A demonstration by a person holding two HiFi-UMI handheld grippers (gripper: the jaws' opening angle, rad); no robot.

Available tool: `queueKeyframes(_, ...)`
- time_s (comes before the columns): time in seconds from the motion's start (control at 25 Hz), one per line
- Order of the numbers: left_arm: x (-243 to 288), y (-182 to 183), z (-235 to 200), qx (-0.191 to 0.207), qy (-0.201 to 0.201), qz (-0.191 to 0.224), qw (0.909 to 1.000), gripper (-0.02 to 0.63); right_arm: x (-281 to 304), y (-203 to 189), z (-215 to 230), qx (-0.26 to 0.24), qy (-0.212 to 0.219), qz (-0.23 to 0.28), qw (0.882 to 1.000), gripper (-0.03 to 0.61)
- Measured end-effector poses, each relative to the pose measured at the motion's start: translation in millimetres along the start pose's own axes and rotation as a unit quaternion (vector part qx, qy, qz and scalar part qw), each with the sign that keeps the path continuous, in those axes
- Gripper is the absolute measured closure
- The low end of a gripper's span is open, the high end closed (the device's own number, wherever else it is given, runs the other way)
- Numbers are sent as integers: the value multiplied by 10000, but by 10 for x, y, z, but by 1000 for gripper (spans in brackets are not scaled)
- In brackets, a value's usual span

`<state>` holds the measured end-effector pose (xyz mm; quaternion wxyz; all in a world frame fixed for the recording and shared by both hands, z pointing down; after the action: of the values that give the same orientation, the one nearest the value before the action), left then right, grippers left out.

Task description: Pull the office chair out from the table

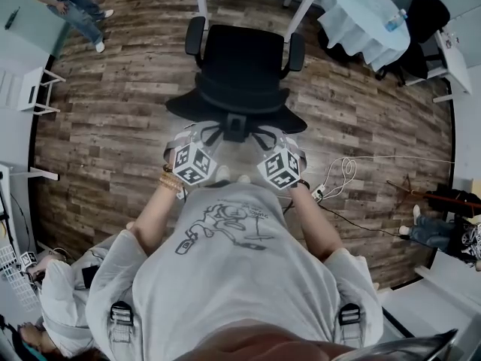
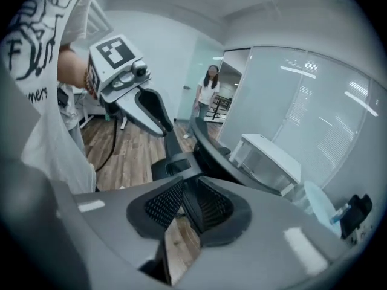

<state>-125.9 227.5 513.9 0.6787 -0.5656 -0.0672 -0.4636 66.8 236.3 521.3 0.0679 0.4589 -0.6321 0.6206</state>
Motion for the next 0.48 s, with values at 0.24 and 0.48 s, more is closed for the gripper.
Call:
queueKeyframes(0.24,-424,455,-79,-1075,195,1268,9859,594,-432,443,47,894,-110,1067,9902,512)
queueKeyframes(0.48,-763,844,-252,-1565,80,2079,9655,597,-842,852,84,1300,-352,1942,9717,546)
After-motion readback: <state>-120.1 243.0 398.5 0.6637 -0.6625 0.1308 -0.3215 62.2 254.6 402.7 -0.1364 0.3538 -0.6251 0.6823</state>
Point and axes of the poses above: the fingertips, and each gripper's own axes: x forward along the fingers, z to its right, y out of its top, the point moved 10 cm from there along -x, backward along the fingers, and after that the axes turned 3 degrees about y, right-handed, at the moved point
